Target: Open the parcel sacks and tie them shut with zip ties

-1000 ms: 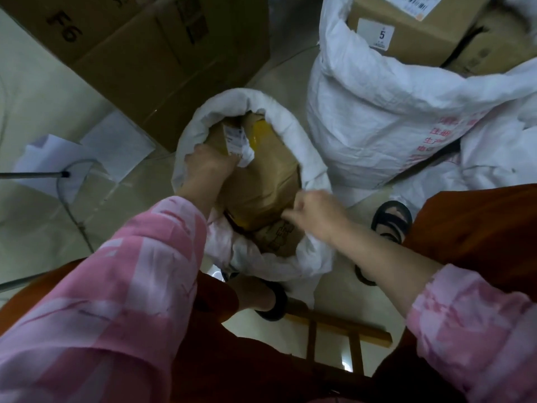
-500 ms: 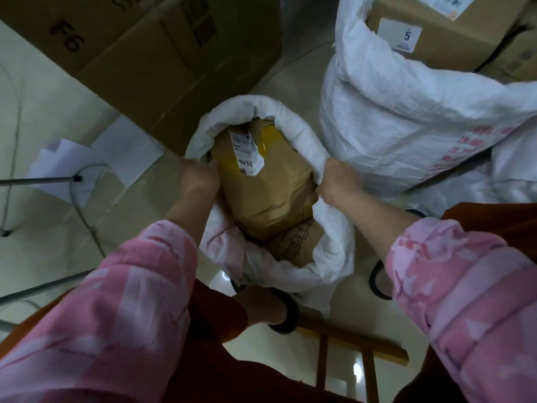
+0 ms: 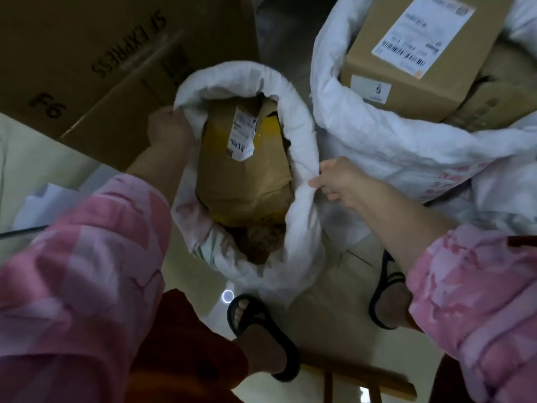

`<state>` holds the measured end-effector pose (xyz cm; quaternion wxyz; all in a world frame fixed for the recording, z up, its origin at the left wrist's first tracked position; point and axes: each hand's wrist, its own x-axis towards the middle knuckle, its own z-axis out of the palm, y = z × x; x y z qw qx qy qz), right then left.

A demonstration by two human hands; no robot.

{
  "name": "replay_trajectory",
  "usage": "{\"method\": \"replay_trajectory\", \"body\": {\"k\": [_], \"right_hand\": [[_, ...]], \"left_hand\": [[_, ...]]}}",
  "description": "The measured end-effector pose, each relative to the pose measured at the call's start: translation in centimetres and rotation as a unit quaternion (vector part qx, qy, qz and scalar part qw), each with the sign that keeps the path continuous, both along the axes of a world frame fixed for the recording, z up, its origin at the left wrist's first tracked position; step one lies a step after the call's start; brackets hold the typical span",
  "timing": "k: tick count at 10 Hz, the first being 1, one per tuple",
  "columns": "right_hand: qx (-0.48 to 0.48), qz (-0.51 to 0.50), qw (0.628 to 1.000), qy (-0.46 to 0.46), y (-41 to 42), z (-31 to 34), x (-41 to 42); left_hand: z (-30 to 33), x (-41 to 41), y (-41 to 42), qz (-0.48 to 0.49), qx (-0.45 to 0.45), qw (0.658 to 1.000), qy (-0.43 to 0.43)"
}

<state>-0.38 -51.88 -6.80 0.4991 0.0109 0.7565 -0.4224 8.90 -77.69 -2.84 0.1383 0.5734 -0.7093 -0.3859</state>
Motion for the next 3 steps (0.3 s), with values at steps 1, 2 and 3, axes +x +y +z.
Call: {"method": "replay_trajectory", "body": {"k": [1,2,3], "right_hand": [[0.021,-0.012,0.999,0.026,-0.4,1.3,0.1],[0.051,-0.044,0.998,0.009,-0.3,3.3,0.7],[0.042,-0.074,0.995,0.049,1.2,4.5,1.4]], "left_hand": [[2.3,-2.0,1.0,-0.052,-0.006,0.998,0.022],[3.1,-3.0,2.9,-0.135,0.037,0.990,-0.028],[2.6,-1.5,5.8,-0.196,0.112,0.966,-0.129]]}}
